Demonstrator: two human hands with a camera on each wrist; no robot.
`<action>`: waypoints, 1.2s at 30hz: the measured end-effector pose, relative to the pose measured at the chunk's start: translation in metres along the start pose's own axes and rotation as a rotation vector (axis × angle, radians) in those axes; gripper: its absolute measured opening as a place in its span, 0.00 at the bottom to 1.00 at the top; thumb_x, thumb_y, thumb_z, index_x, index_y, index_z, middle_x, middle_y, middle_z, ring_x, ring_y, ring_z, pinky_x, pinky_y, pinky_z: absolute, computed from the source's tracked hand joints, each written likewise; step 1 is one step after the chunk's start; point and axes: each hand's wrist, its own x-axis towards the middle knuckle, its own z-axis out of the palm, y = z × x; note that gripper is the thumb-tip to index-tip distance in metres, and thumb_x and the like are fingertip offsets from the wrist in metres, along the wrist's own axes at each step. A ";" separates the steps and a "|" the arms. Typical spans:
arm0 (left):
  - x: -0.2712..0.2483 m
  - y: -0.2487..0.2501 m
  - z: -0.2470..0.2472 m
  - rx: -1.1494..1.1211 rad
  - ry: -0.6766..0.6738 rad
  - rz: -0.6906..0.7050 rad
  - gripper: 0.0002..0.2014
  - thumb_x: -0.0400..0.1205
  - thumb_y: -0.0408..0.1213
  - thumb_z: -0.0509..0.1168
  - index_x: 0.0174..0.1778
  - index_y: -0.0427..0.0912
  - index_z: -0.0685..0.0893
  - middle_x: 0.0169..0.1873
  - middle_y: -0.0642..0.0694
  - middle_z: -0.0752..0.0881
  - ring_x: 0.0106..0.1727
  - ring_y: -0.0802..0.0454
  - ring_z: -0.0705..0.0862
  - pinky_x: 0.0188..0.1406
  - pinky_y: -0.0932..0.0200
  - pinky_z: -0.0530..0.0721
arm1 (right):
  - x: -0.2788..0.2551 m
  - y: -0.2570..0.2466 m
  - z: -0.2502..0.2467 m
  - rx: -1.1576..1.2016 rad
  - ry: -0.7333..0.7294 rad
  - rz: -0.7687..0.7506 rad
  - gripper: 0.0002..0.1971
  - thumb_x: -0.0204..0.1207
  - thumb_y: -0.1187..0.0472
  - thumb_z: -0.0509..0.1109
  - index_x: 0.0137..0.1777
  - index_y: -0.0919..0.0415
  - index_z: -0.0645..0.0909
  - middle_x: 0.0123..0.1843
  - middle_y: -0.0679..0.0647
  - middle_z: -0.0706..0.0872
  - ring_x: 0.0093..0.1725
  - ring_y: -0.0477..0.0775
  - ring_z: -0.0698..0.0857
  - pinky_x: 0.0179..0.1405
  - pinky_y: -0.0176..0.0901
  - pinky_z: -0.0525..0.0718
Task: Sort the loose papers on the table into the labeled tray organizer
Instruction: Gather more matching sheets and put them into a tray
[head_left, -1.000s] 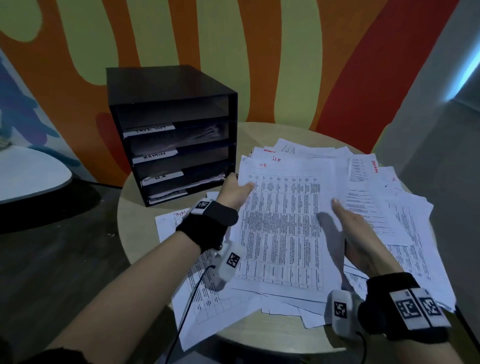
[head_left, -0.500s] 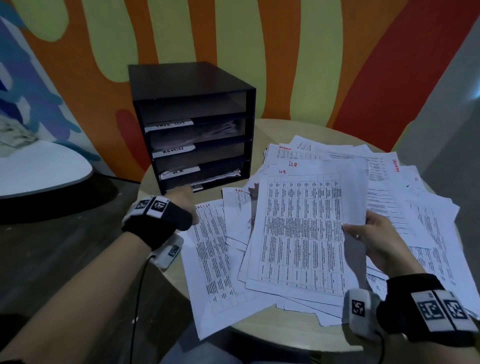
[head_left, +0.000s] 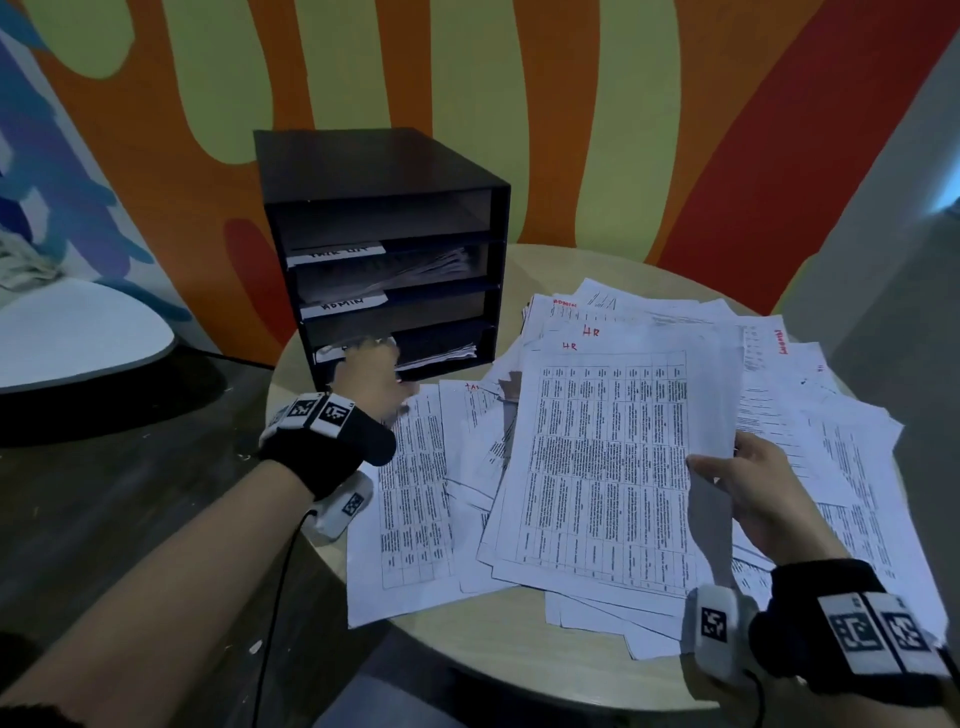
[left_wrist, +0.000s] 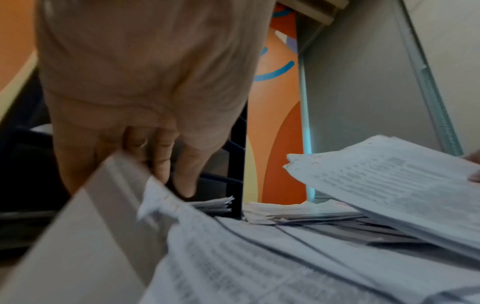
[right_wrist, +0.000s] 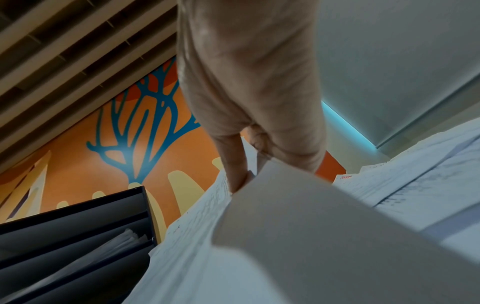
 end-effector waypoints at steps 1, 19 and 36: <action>-0.004 0.012 -0.006 -0.104 -0.037 0.024 0.28 0.78 0.52 0.72 0.67 0.38 0.77 0.63 0.39 0.78 0.66 0.38 0.76 0.62 0.46 0.79 | -0.001 -0.002 0.000 0.010 0.005 -0.018 0.11 0.76 0.78 0.67 0.57 0.72 0.80 0.42 0.63 0.83 0.36 0.59 0.78 0.35 0.46 0.75; -0.036 0.150 -0.068 -1.390 0.088 0.445 0.15 0.77 0.20 0.69 0.57 0.37 0.83 0.47 0.54 0.89 0.49 0.60 0.89 0.49 0.65 0.87 | -0.035 -0.079 0.019 0.262 0.108 -0.579 0.16 0.81 0.69 0.67 0.66 0.57 0.75 0.60 0.52 0.88 0.60 0.50 0.87 0.59 0.46 0.85; -0.015 0.163 -0.092 -0.494 0.275 0.882 0.10 0.83 0.32 0.64 0.46 0.49 0.90 0.36 0.49 0.89 0.37 0.52 0.84 0.33 0.58 0.79 | -0.027 -0.130 0.004 -0.481 0.318 -0.794 0.36 0.65 0.61 0.80 0.73 0.41 0.72 0.66 0.46 0.82 0.71 0.50 0.76 0.79 0.69 0.56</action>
